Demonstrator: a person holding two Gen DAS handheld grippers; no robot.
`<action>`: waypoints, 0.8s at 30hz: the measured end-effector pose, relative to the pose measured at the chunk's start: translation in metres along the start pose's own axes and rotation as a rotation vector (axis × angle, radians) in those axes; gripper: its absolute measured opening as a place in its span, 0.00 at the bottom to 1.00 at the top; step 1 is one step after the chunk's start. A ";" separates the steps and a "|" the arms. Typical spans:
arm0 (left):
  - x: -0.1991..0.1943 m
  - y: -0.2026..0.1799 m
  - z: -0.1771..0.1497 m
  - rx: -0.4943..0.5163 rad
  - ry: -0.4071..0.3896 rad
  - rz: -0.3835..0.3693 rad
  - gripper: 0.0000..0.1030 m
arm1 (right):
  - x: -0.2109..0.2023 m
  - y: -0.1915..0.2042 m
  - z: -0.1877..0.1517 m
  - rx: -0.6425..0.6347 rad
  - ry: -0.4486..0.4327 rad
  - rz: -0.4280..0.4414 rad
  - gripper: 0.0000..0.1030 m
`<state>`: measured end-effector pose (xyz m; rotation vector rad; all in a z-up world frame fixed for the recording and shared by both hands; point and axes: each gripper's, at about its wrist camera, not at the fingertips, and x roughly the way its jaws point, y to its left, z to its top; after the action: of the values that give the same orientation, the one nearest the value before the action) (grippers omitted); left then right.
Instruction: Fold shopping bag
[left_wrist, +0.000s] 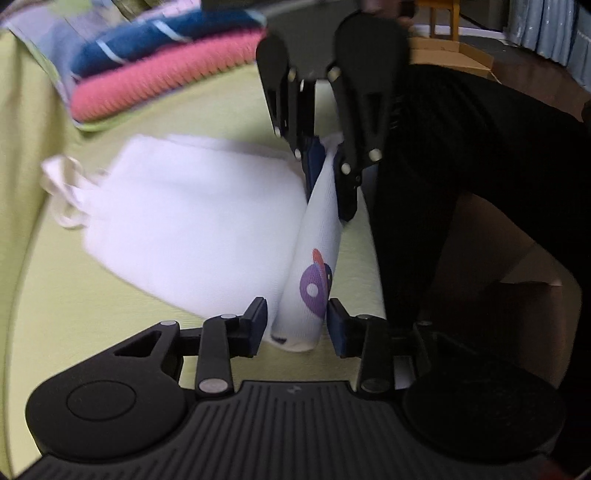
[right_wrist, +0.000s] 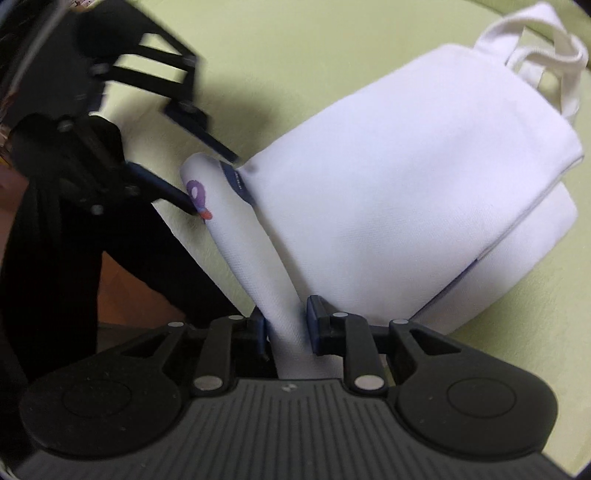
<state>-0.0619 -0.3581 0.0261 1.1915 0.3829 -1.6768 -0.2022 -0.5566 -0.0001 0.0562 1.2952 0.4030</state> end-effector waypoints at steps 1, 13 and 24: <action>-0.006 -0.005 -0.002 0.021 -0.019 0.029 0.43 | 0.001 -0.004 0.000 0.019 0.005 0.022 0.18; 0.011 -0.056 -0.004 0.338 -0.060 0.201 0.35 | 0.010 -0.035 -0.012 0.193 -0.007 0.181 0.17; 0.020 0.013 0.013 0.017 0.043 -0.069 0.30 | -0.003 -0.027 -0.002 0.191 -0.149 0.097 0.23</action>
<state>-0.0582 -0.3840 0.0188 1.2405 0.4417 -1.7187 -0.1979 -0.5825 -0.0052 0.3055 1.1831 0.3497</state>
